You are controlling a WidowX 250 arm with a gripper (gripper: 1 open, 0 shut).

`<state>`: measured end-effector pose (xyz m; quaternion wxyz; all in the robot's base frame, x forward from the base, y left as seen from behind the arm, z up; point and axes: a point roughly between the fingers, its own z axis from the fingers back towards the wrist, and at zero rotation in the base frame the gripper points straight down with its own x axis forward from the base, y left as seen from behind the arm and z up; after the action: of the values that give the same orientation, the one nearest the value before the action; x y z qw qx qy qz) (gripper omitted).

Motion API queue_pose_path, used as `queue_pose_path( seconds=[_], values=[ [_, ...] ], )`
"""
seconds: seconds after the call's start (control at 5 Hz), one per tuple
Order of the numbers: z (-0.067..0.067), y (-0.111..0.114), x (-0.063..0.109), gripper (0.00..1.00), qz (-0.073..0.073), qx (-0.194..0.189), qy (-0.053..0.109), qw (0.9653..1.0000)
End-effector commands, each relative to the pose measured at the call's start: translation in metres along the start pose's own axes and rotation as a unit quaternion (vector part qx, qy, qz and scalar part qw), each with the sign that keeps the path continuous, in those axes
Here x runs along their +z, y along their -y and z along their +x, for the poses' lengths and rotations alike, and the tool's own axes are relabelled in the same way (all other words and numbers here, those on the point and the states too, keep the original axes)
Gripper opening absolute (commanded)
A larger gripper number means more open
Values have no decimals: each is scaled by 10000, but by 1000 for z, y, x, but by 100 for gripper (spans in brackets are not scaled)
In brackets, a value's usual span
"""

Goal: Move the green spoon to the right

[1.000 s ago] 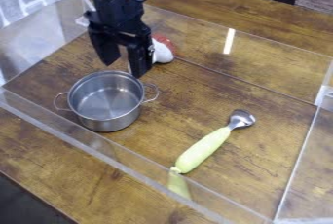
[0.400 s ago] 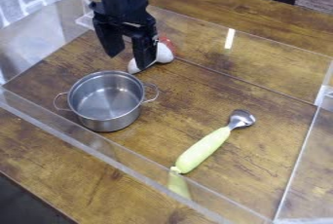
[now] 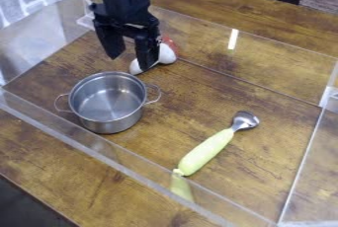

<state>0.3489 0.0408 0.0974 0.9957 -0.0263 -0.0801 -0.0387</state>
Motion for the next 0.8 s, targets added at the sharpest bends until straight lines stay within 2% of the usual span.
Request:
queue_pose_path(
  seconds=[0.0,0.2,0.4,0.6],
  values=[
    [-3,1,-1,100,87,109,181,9997],
    [-7,3,-15,100,113,246,184,9995],
    [-2,11,-18,100,106,141,197,9997],
    [-1,18,-29,100,80,155,104,9998]
  ],
)
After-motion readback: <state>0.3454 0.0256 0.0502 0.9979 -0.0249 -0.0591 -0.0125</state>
